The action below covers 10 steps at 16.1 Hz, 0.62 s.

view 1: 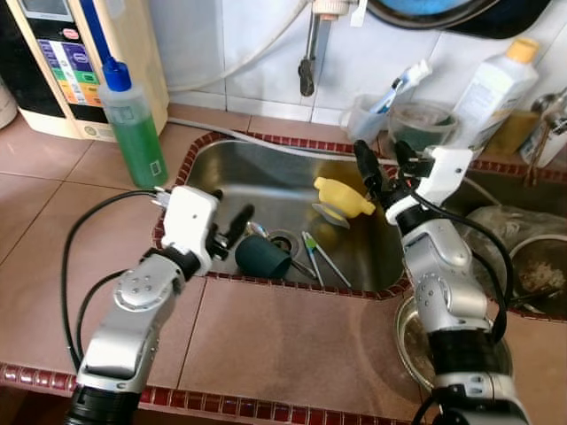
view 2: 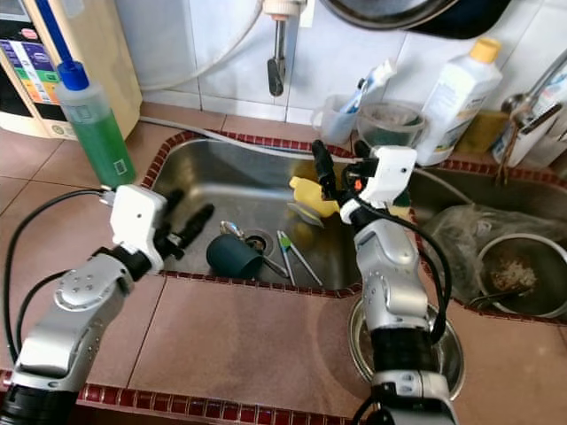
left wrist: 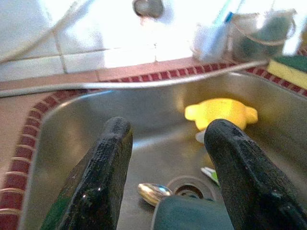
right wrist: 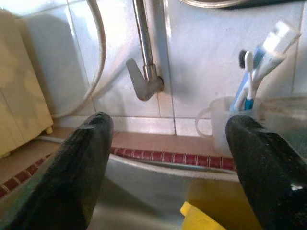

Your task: Kitchen organization

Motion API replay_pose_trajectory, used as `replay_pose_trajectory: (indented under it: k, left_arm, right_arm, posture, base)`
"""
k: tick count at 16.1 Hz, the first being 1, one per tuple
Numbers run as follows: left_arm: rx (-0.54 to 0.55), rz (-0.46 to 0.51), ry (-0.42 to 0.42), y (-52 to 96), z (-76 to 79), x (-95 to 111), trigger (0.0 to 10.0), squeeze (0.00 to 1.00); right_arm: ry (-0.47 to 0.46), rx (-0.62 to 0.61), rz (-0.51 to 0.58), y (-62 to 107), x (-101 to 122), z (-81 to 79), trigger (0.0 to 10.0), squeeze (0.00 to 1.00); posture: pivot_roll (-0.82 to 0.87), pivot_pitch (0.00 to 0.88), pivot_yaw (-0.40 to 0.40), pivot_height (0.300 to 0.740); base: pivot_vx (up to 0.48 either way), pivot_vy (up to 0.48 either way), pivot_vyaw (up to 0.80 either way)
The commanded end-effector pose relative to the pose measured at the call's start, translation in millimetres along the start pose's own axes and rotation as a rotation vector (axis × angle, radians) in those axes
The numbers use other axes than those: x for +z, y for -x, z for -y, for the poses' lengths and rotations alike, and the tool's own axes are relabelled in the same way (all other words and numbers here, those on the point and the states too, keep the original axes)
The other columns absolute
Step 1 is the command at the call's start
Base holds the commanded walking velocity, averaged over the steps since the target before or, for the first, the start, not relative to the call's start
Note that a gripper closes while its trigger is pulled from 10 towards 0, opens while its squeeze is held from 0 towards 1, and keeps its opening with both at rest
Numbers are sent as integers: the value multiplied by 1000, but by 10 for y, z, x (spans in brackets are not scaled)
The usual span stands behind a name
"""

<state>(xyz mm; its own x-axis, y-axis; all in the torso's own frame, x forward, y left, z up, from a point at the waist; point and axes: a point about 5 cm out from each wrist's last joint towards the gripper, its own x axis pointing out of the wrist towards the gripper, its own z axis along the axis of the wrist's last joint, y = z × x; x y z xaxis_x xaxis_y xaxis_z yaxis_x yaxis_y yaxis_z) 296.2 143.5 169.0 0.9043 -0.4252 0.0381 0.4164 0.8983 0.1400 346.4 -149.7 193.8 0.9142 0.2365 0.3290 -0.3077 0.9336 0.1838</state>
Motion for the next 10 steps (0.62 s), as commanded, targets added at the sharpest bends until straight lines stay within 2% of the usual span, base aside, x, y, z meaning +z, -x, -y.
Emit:
replay_pose_trajectory:
  k: [1,5,10]
  left_arm:
    - [21,15,13,-15,-28,6,10000,0]
    - [141,58,134,-4,-148,-38,10000,0]
    - [186,64,124,37,-154,-131,10000,0]
  right_arm:
    - [18,-18,5,37,30,21,10000,0]
    - [137,-24,1,176,-39,-27,10000,0]
    - [153,-37,-32,285,-138,-82,10000,0]
  posture:
    - [52,29,-79,740]
    - [46,19,-78,740]
    - [41,22,-81,740]
  base:
    - [0,0,0]
    - [0,0,0]
    - [0,0,0]
